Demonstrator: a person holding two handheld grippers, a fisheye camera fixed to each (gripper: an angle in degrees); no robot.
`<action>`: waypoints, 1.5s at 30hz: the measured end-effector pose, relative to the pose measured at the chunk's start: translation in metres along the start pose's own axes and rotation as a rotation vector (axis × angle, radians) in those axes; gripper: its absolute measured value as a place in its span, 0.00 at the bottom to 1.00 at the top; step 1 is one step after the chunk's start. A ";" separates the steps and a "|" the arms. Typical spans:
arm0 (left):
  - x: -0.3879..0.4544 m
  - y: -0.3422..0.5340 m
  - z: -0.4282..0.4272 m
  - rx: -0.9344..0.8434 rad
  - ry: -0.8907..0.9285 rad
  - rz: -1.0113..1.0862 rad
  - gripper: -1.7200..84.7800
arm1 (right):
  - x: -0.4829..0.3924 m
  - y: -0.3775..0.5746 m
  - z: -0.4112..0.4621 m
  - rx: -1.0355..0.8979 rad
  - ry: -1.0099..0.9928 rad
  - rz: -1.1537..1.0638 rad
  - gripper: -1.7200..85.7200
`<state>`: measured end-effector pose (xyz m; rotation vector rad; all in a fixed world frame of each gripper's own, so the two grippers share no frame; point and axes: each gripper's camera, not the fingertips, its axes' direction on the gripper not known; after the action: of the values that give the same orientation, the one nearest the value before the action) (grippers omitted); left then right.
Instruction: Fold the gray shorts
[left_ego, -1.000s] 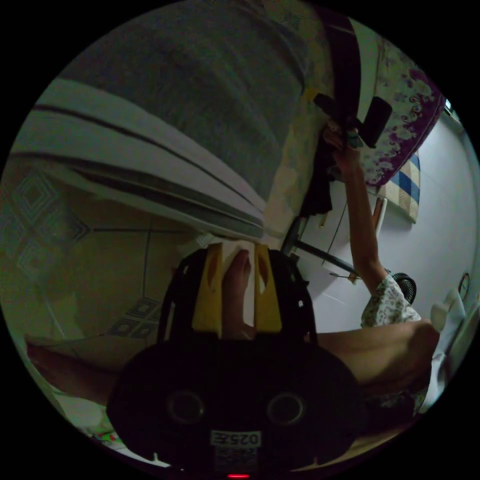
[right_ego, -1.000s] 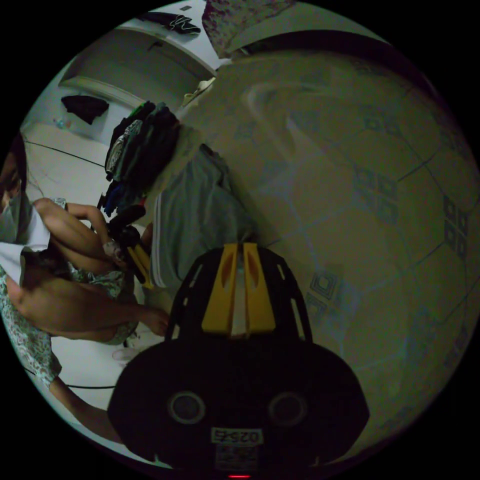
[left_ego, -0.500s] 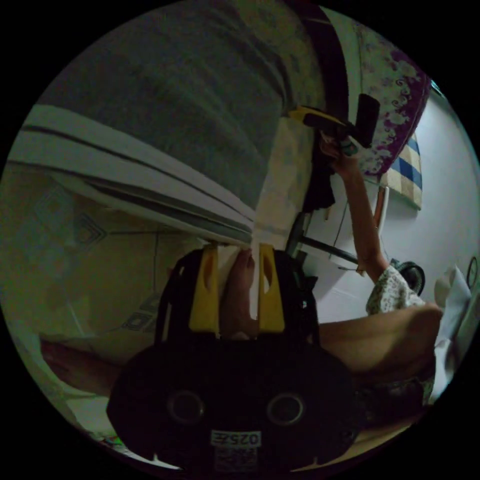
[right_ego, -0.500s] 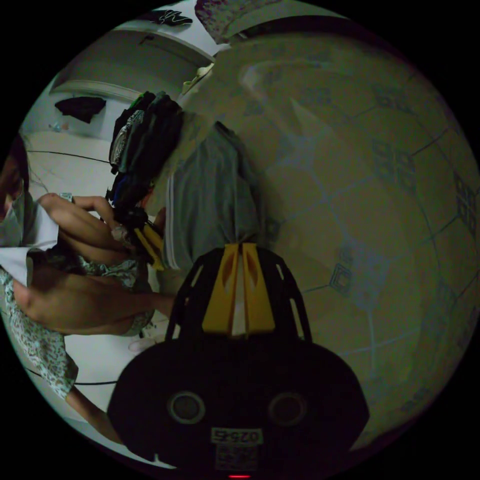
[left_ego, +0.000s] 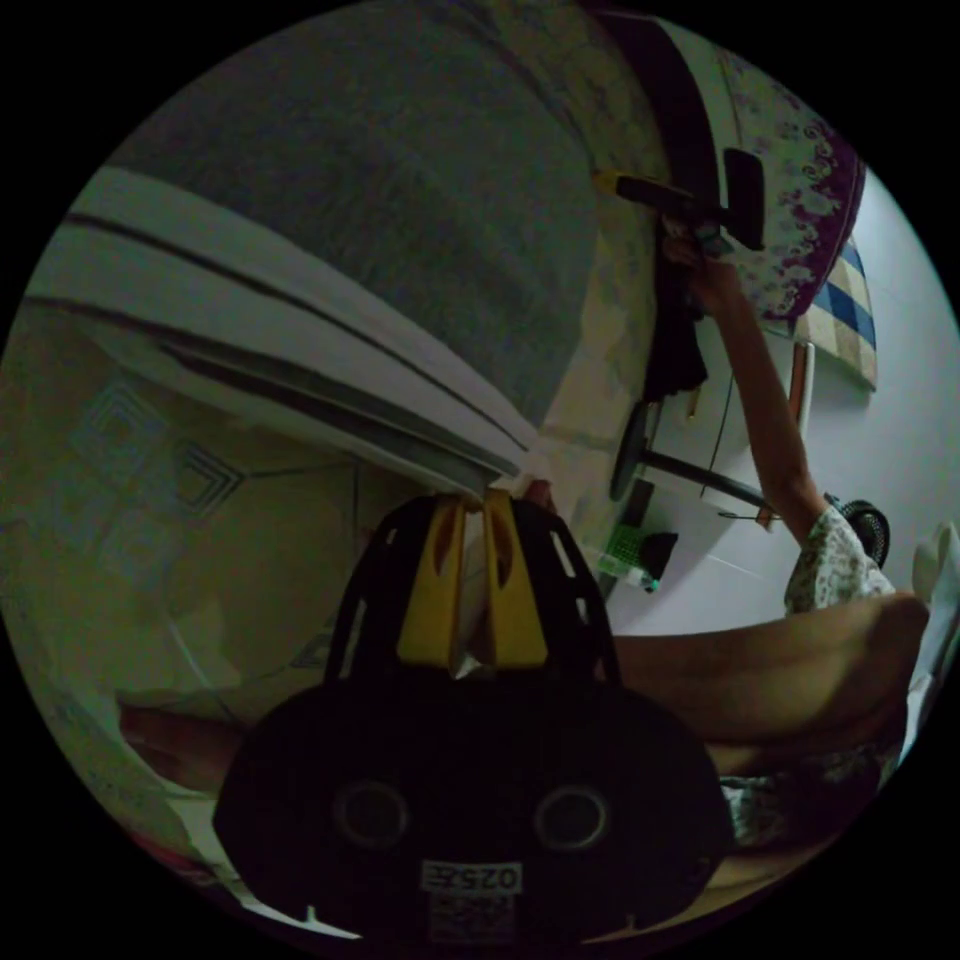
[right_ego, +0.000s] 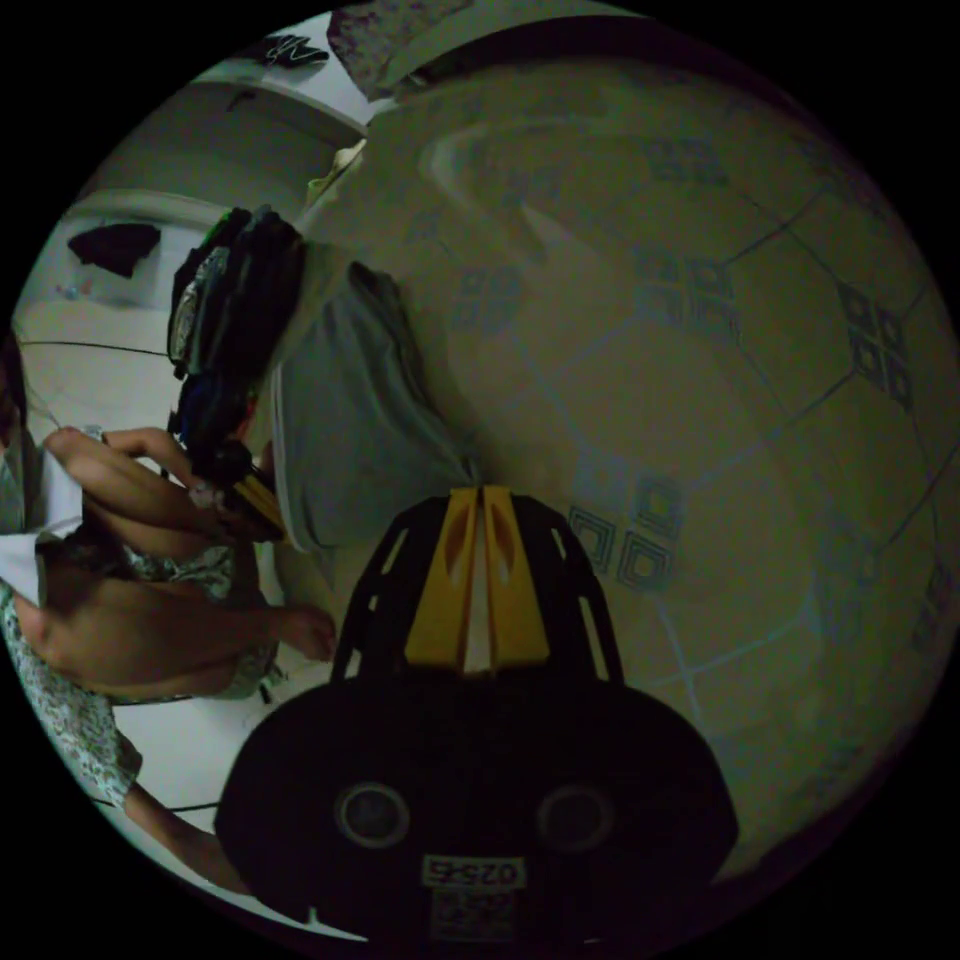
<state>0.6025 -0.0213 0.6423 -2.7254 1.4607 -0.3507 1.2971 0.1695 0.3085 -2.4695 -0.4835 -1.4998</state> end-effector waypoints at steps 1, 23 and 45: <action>-0.001 -0.001 0.005 -0.002 0.008 -0.006 0.01 | 0.003 0.003 0.001 0.036 -0.019 0.014 0.01; 0.023 0.002 -0.003 0.004 0.213 -0.151 0.10 | 0.021 0.075 -0.027 0.141 -0.163 0.037 0.11; 0.035 -0.011 0.033 -0.011 0.253 -0.274 0.01 | 0.037 0.116 -0.019 0.094 -0.273 0.002 0.04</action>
<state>0.6372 -0.0464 0.6180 -2.9835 1.1285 -0.7218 1.3418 0.0615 0.3490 -2.6088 -0.5832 -1.1141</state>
